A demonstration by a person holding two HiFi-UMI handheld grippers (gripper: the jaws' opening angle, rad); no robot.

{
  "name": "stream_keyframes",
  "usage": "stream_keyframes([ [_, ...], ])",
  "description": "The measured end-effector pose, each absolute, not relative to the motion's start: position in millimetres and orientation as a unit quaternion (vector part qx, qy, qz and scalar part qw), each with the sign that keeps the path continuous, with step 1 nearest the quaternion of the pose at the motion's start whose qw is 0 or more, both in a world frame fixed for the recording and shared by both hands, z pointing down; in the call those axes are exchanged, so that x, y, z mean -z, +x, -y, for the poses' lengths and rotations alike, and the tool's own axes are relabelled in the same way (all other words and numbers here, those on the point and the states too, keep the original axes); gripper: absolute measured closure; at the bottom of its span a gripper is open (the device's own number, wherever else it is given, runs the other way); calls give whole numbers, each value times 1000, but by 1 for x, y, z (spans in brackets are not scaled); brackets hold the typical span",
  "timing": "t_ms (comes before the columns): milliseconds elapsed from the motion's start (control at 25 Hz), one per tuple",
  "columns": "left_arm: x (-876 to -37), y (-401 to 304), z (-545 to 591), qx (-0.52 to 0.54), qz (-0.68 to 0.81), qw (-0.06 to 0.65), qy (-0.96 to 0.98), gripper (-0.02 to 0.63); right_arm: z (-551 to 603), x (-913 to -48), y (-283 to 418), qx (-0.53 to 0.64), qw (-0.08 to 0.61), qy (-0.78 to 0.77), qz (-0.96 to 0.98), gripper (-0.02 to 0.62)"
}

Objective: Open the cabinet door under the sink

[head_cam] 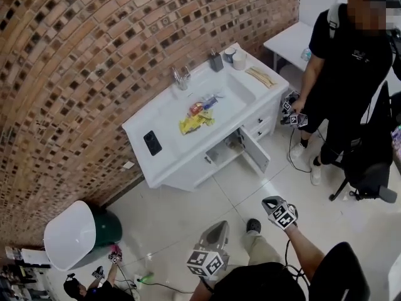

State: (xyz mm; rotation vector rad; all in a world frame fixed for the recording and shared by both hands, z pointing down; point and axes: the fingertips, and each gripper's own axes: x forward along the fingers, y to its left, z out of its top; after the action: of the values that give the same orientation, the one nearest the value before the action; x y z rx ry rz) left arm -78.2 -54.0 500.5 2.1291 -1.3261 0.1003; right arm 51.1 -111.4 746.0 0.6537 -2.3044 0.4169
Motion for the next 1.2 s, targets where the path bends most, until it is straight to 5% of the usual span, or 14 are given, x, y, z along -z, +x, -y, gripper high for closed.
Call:
stream_keyframes([
  [880,-489,-121,-292,84,555,305,769,589,-249,-552,51,-49,293,241,924,607],
  [1200,-475,-112,-334,110,547,302,773,589,-287,-500,47,-12,281,245,928,607],
])
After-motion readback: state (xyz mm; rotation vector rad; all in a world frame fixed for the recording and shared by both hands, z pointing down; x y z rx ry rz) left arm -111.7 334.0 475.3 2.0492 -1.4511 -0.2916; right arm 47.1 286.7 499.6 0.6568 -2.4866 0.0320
